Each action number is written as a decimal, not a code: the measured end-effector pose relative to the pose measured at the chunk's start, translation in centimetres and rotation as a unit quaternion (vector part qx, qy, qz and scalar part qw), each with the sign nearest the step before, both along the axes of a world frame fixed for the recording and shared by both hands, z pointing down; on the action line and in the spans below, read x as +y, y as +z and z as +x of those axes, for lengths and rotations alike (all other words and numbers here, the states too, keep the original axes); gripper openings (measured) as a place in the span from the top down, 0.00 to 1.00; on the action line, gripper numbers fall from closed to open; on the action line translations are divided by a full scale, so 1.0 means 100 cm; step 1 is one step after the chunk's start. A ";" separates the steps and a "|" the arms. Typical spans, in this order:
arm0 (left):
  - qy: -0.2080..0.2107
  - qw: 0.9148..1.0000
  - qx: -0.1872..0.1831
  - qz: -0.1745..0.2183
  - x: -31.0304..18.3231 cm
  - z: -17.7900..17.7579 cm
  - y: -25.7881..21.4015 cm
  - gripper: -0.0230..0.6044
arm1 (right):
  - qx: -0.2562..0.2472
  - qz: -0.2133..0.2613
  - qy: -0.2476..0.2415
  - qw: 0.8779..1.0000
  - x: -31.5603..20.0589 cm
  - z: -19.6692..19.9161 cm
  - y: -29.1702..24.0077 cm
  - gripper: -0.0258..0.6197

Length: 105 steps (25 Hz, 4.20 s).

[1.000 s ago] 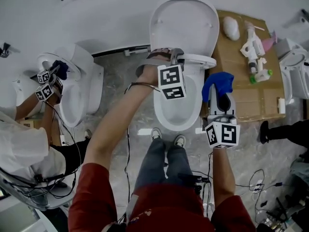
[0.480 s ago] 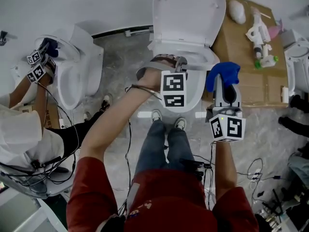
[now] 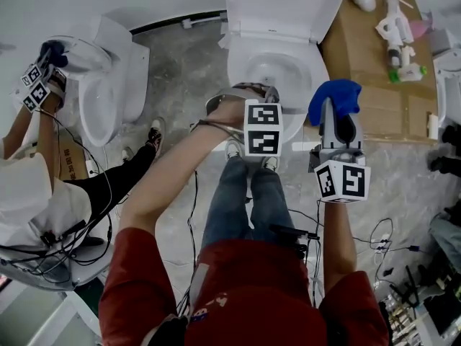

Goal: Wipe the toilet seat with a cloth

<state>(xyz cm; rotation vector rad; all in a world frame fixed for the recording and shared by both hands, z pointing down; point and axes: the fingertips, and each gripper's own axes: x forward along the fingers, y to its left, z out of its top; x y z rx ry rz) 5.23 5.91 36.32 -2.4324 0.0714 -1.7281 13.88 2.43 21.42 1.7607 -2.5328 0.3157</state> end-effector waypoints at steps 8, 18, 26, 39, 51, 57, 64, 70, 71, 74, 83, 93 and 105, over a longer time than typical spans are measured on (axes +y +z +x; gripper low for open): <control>0.018 0.997 -0.009 -0.078 0.045 -0.001 0.062 0.67 | 0.005 -0.035 -0.015 0.999 0.002 -0.004 0.043 0.87; 0.010 0.989 -0.009 -0.145 0.091 -0.002 0.150 0.68 | 0.025 -0.072 -0.029 0.997 0.005 -0.004 0.112 0.87; 0.001 0.985 -0.022 -0.174 0.109 -0.009 0.236 0.70 | 0.032 -0.099 -0.039 0.994 0.003 -0.012 0.181 0.87; -0.041 0.979 -0.029 -0.196 0.116 0.002 0.327 0.76 | 0.045 -0.136 -0.043 0.989 0.017 0.003 0.265 0.87; -0.088 0.972 0.005 -0.217 0.107 0.000 0.329 0.92 | 0.038 -0.154 -0.048 0.986 0.021 -0.010 0.288 0.87; -0.164 0.963 0.079 -0.200 0.076 0.010 0.312 0.94 | 0.036 -0.151 -0.047 0.987 0.005 -0.009 0.286 0.87; -0.296 0.918 0.262 -0.014 -0.035 0.007 0.233 0.94 | 0.022 -0.133 -0.043 0.990 -0.028 -0.018 0.273 0.87; -0.405 0.799 0.424 0.129 -0.112 -0.036 0.155 0.94 | -0.012 -0.096 -0.035 0.995 -0.073 -0.037 0.262 0.87; -0.412 0.781 0.445 0.152 -0.120 -0.044 0.142 0.94 | -0.018 -0.091 -0.033 0.995 -0.079 -0.039 0.261 0.87; -0.408 0.750 0.475 0.215 -0.135 -0.064 0.109 0.94 | -0.013 -0.081 -0.035 0.996 -0.093 -0.049 0.263 0.87; -0.407 0.729 0.483 0.263 -0.132 -0.090 0.081 0.94 | 0.051 -0.131 -0.026 0.990 -0.159 -0.063 0.325 0.87; -0.449 0.686 0.500 0.280 -0.140 -0.151 0.073 0.94 | 0.150 -0.223 -0.024 0.963 -0.243 -0.080 0.415 0.87; -0.488 0.668 0.486 0.282 -0.139 -0.212 0.091 0.94 | 0.192 -0.252 -0.037 0.948 -0.261 -0.122 0.454 0.87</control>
